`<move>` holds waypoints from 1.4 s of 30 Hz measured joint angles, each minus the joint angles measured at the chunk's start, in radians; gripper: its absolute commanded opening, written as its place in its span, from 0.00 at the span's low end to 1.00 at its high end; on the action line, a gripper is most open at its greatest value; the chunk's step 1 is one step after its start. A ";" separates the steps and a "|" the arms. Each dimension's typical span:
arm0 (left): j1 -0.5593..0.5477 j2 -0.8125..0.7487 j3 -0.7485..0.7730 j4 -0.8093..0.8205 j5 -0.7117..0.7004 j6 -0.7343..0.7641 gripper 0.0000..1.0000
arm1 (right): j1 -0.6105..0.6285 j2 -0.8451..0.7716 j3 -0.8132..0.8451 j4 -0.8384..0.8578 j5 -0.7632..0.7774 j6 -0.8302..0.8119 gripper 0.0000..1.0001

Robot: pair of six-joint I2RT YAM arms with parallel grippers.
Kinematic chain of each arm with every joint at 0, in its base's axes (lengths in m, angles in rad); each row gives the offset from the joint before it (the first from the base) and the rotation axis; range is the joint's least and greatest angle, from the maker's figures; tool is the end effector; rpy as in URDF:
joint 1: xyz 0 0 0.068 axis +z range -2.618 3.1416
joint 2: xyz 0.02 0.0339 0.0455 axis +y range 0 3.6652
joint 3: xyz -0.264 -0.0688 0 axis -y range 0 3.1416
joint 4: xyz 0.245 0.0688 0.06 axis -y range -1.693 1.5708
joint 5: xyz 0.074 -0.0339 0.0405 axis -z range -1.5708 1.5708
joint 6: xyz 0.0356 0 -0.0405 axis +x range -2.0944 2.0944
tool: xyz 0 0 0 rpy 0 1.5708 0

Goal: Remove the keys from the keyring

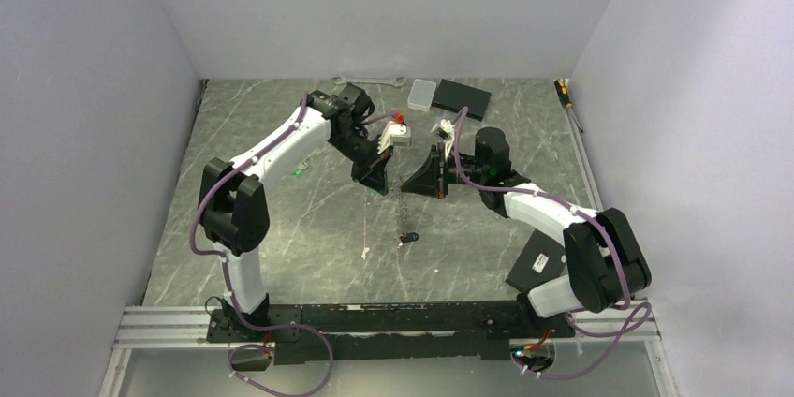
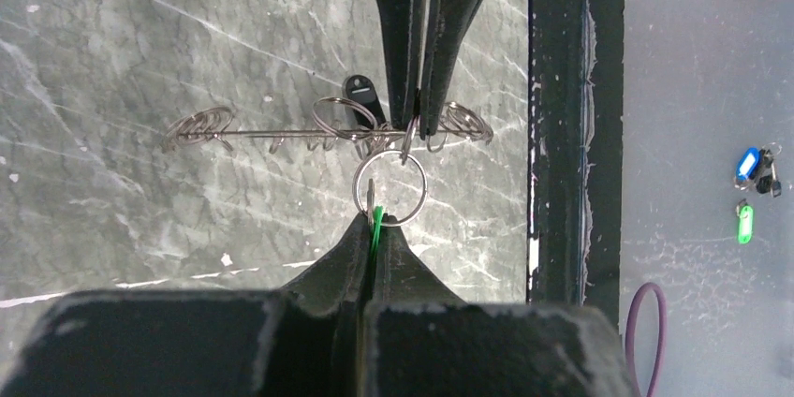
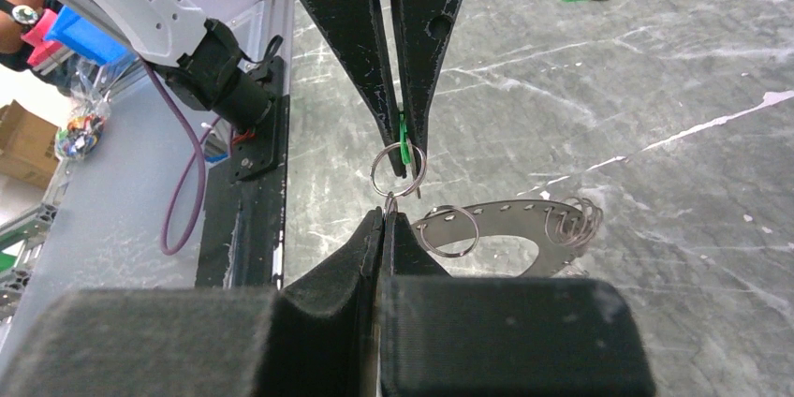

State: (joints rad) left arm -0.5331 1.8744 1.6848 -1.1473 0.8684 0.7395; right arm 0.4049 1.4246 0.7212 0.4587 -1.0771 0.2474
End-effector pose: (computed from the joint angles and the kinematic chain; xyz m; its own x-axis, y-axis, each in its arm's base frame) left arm 0.3077 -0.2131 0.2838 -0.2950 0.6796 -0.6716 0.9197 0.0115 -0.3924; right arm 0.2591 0.1452 0.2400 -0.4539 -0.0683 -0.8884 -0.8878 0.1194 0.4444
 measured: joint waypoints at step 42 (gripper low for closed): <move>-0.039 -0.070 -0.075 0.222 0.047 -0.201 0.00 | -0.055 -0.020 -0.085 0.144 -0.023 0.033 0.08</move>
State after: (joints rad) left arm -0.5720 1.8042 1.6096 -0.9249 0.9150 0.5381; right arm 0.3504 1.4048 0.6365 0.6025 -1.1000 0.2806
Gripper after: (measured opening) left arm 0.022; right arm 0.057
